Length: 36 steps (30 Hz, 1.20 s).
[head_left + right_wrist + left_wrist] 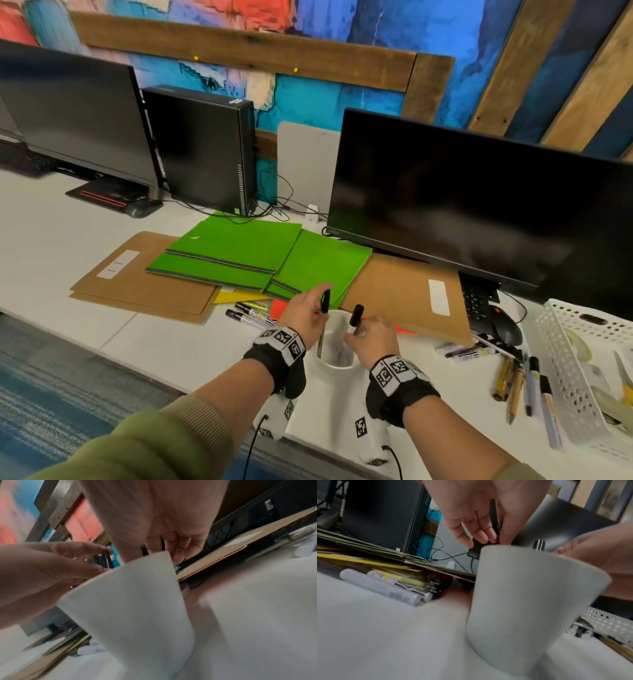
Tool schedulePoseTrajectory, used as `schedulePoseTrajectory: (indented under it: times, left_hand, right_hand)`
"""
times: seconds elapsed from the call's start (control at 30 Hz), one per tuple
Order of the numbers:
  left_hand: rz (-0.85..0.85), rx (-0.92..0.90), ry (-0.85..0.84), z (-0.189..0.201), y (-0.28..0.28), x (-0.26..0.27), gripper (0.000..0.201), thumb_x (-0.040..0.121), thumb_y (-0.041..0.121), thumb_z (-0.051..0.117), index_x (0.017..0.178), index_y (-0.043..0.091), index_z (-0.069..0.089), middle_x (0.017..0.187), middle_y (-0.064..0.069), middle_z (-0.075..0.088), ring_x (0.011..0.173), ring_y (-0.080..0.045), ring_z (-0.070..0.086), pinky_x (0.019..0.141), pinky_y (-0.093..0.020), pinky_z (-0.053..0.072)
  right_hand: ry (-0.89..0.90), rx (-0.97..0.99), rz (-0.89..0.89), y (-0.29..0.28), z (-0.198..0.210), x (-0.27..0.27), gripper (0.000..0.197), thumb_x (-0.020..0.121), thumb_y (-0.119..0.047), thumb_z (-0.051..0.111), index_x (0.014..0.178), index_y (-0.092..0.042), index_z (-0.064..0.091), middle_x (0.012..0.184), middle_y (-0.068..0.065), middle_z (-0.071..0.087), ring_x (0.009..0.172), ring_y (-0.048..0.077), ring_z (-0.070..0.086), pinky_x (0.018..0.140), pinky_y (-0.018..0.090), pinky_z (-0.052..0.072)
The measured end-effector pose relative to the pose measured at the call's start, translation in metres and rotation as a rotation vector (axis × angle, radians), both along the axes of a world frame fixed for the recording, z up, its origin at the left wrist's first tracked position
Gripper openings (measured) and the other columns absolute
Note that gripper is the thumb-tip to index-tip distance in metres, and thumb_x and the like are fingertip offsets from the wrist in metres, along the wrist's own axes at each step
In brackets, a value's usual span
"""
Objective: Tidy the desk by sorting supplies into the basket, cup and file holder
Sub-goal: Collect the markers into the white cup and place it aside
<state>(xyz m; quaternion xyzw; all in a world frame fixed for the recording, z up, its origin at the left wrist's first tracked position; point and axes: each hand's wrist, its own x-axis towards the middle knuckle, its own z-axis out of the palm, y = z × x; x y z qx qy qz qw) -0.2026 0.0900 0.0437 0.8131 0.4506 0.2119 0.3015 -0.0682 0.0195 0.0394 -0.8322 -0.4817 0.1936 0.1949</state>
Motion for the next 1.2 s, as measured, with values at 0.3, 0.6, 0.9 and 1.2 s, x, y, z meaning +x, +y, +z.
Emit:
schedulePoseTrajectory:
  times: [0.3, 0.6, 0.9, 1.2]
  left_hand:
    - [0.039, 0.022, 0.077, -0.019, 0.006, 0.001, 0.055, 0.093, 0.024, 0.053, 0.143, 0.022, 0.032, 0.133, -0.005, 0.047, 0.125, -0.022, 0.040, 0.108, -0.032, 0.033]
    - [0.266, -0.032, 0.166, -0.043, 0.028, -0.053, 0.035, 0.095, 0.015, 0.046, 0.128, 0.013, 0.054, 0.134, -0.011, 0.049, 0.123, -0.028, 0.044, 0.105, -0.032, 0.033]
    - [0.208, -0.282, 0.599, -0.063, 0.046, -0.099, 0.062, 0.093, 0.009, 0.039, 0.149, 0.025, 0.019, 0.159, -0.001, 0.007, 0.147, -0.022, 0.010, 0.119, -0.043, 0.018]
    - [0.206, -0.235, 0.501, -0.074, 0.052, -0.117, 0.037, 0.095, 0.014, 0.043, 0.130, 0.019, 0.052, 0.157, -0.012, 0.010, 0.147, -0.026, 0.009, 0.120, -0.033, 0.015]
  right_hand:
    - [-0.090, 0.091, 0.007, -0.006, 0.006, -0.003, 0.016, 0.083, -0.031, 0.062, 0.082, -0.018, 0.054, 0.110, 0.006, 0.052, 0.108, 0.026, 0.045, 0.092, 0.029, 0.035]
    - [0.077, 0.249, 0.211, 0.022, 0.034, -0.063, 0.017, 0.087, -0.013, 0.055, 0.103, -0.009, 0.059, 0.114, 0.007, 0.052, 0.107, 0.022, 0.050, 0.095, 0.027, 0.039]
    - [0.101, -0.166, 0.511, 0.031, -0.009, -0.131, 0.048, 0.093, -0.009, 0.043, 0.140, -0.004, 0.033, 0.147, 0.013, 0.033, 0.137, 0.025, 0.030, 0.114, 0.031, 0.024]
    - [-0.064, -0.326, 0.523, 0.049, -0.045, -0.131, 0.063, 0.093, -0.004, 0.031, 0.150, -0.006, 0.003, 0.159, 0.010, -0.003, 0.147, 0.026, -0.005, 0.121, 0.038, 0.001]
